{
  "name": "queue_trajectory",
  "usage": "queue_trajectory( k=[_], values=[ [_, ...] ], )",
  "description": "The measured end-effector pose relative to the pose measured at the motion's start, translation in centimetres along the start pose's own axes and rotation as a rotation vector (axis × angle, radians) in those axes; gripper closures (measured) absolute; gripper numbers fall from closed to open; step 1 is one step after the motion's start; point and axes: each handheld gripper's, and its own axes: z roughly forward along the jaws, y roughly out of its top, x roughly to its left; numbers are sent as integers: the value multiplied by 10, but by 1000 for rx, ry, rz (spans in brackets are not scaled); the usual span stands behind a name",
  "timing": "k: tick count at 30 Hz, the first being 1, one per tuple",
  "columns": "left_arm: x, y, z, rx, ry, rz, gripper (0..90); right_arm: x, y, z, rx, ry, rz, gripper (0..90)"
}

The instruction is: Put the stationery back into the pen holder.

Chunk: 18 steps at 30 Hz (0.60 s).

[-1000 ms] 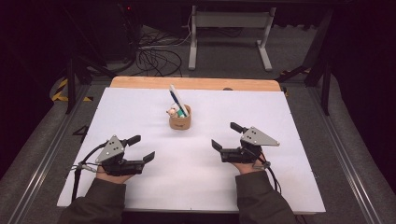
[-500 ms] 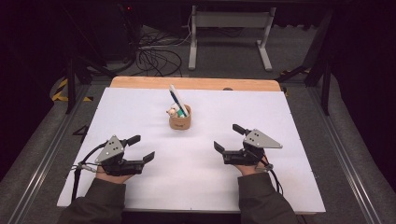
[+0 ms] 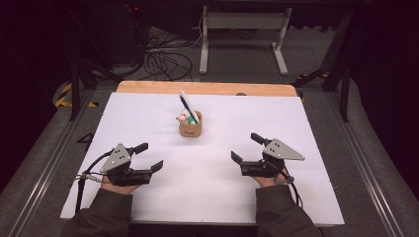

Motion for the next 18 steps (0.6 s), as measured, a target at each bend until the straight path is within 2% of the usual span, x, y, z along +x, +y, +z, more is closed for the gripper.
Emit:
queue_trajectory(
  k=[18],
  values=[
    [2, -1, -3, -2, 9, 4, 187, -13, -6, -24, -9, -38, 21, 59]
  ],
)
